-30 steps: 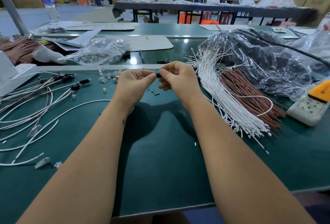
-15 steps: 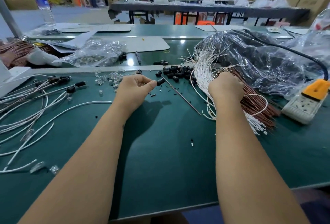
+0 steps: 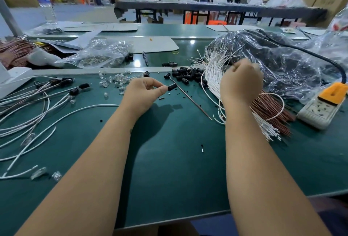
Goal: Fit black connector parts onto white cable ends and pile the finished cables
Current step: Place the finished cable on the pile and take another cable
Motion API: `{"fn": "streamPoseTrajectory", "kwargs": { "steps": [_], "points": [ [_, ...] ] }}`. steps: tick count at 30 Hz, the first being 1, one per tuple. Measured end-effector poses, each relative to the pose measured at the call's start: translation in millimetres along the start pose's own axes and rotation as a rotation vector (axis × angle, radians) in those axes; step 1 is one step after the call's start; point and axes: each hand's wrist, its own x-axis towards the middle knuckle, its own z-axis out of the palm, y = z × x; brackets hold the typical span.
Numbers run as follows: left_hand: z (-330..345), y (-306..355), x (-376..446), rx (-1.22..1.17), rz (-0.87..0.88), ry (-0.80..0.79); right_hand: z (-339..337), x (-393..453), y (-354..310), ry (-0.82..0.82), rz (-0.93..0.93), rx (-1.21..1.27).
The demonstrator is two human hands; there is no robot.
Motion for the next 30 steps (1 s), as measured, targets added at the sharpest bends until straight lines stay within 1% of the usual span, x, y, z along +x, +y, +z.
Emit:
{"fn": "streamPoseTrajectory", "kwargs": {
  "steps": [2, 4, 5, 7, 8, 10, 12, 14, 17, 19, 21, 23, 27, 29, 30],
  "points": [
    [0, 0, 0, -0.021, 0.016, 0.016, 5, -10, -15, 0.088, -0.253, 0.065],
    [0, -1, 1, -0.048, 0.026, 0.065, 12, -25, -31, 0.065, -0.469, 0.202],
    [0, -1, 2, -0.061, 0.026, 0.096, 15, -31, -37, 0.022, -0.520, 0.300],
    [-1, -1, 3, -0.086, 0.033, 0.153, 19, -40, -43, -0.113, -0.543, 0.524],
    [-1, -1, 3, -0.100, 0.038, 0.176, 20, -43, -45, -0.187, -0.514, 0.608],
    [-2, -1, 5, -0.122, 0.044, 0.213, 22, -45, -47, -0.323, -0.396, 0.721],
    [-1, -1, 6, -0.148, 0.035, 0.227, 23, -45, -49, -0.420, -0.227, 0.873],
    [0, 0, 7, -0.187, 0.025, 0.224, 23, -44, -51, -0.503, -0.050, 1.081],
    [1, 4, 6, -0.230, 0.051, 0.168, 24, -42, -53, -0.627, 0.182, 1.363],
    [3, 8, 5, -0.292, 0.058, 0.078, 26, -42, -53, -0.684, 0.292, 1.482],
    [5, 10, 5, -0.354, 0.038, -0.018, 26, -43, -52, -0.702, 0.366, 1.552],
    [7, 10, 4, -0.375, 0.031, -0.054, 25, -41, -50, -0.692, 0.438, 1.615],
    [3, 7, 6, -0.311, 0.020, 0.005, 24, -38, -46, -0.637, 0.543, 1.668],
    [2, 5, 7, -0.321, 0.018, 0.023, 24, -38, -45, -0.665, 0.531, 1.623],
    [2, 4, 7, -0.331, 0.022, 0.026, 25, -40, -46, -0.709, 0.513, 1.571]
  ]
}}
